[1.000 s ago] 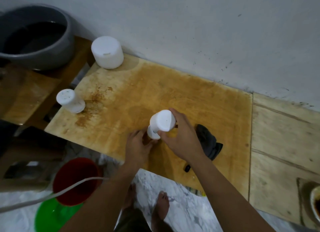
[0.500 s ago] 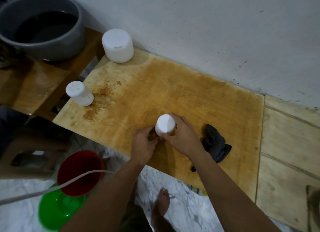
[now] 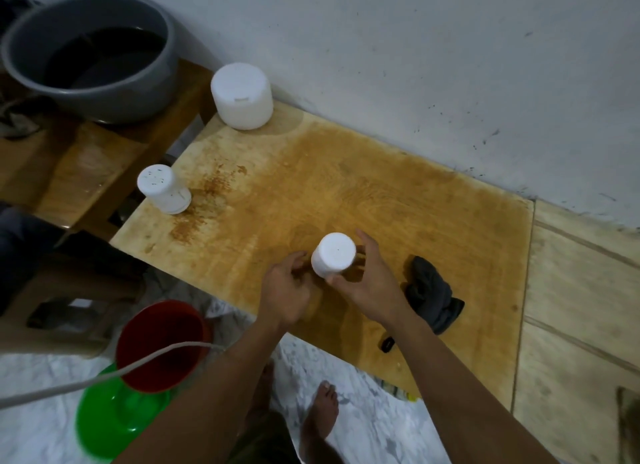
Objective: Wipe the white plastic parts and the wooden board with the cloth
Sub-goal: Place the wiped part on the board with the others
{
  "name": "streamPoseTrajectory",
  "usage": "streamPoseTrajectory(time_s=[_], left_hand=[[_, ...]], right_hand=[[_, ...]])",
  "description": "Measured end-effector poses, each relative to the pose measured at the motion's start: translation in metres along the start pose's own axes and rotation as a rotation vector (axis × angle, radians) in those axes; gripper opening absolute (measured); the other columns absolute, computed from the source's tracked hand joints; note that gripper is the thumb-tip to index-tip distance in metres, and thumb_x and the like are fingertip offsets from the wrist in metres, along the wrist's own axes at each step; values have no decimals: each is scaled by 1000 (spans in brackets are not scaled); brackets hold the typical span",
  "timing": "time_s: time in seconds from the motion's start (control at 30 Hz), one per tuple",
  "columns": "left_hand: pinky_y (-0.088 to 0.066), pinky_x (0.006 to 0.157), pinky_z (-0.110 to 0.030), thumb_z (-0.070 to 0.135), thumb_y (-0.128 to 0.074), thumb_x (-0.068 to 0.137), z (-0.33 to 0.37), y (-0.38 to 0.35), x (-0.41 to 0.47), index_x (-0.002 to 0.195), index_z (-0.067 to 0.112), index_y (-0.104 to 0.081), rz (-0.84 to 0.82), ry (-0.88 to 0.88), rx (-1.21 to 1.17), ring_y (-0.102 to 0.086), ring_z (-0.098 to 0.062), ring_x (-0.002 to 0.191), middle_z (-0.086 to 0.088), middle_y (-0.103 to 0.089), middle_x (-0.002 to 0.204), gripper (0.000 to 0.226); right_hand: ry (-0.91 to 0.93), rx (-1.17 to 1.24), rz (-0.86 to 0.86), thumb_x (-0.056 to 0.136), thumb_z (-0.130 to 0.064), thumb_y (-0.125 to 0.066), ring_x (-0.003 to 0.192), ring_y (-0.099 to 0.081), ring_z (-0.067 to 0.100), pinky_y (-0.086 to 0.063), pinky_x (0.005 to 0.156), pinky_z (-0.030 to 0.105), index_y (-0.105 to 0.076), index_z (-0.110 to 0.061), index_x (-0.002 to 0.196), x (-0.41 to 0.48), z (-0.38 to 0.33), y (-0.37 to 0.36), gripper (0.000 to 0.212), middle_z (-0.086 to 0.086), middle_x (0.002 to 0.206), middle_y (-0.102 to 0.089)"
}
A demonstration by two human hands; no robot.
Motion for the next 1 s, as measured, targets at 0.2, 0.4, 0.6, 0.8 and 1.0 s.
streamPoseTrajectory(time_s=[0.2,0.4,0.6,0.8,1.0], left_hand=[[-46,81,-8,39,-59,101,6,0,-14,124,23,-71,-1,179,-281,-62,3,101,11,-70,116,31],[-56,83,-29,49,-55,100,8,15,6,121,27,-65,169,238,-463,-68,-10,103,10,-71,114,32],[-56,93,-55,48,-49,101,7,51,63,111,42,-62,312,294,-592,-66,-17,106,18,-67,111,17],[-53,100,-50,14,-54,100,-1,89,124,135,33,-54,394,274,-534,-59,-17,119,7,-61,133,40],[-46,111,-50,10,-53,99,-21,116,166,155,32,-38,413,351,-558,-50,-14,134,8,-49,154,62]], right_hand=[[-228,554,1,100,-33,-51,121,-58,20,-45,105,46,-60,-32,122,4,12,-8,24,-2,130,-63],[-182,534,11,100,-30,-53,116,-58,15,-50,93,33,-59,-28,121,34,-24,-16,22,-3,127,-61],[-150,517,-30,101,-23,-54,107,-64,22,-55,89,41,-59,-13,118,107,-89,-36,20,6,119,-64],[-121,433,-88,97,-28,-57,104,-66,22,-53,96,51,-64,-26,102,189,-138,-79,8,2,111,-68],[-112,362,-173,103,-24,-48,108,-64,20,-56,94,40,-60,-21,122,247,-168,-121,23,3,124,-64]])
Point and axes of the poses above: each hand's wrist, its own x-axis towards the middle knuckle, its own y-axis out of the back of the hand, z = x × y, the point moved 5 cm from there along x, towards the middle knuckle
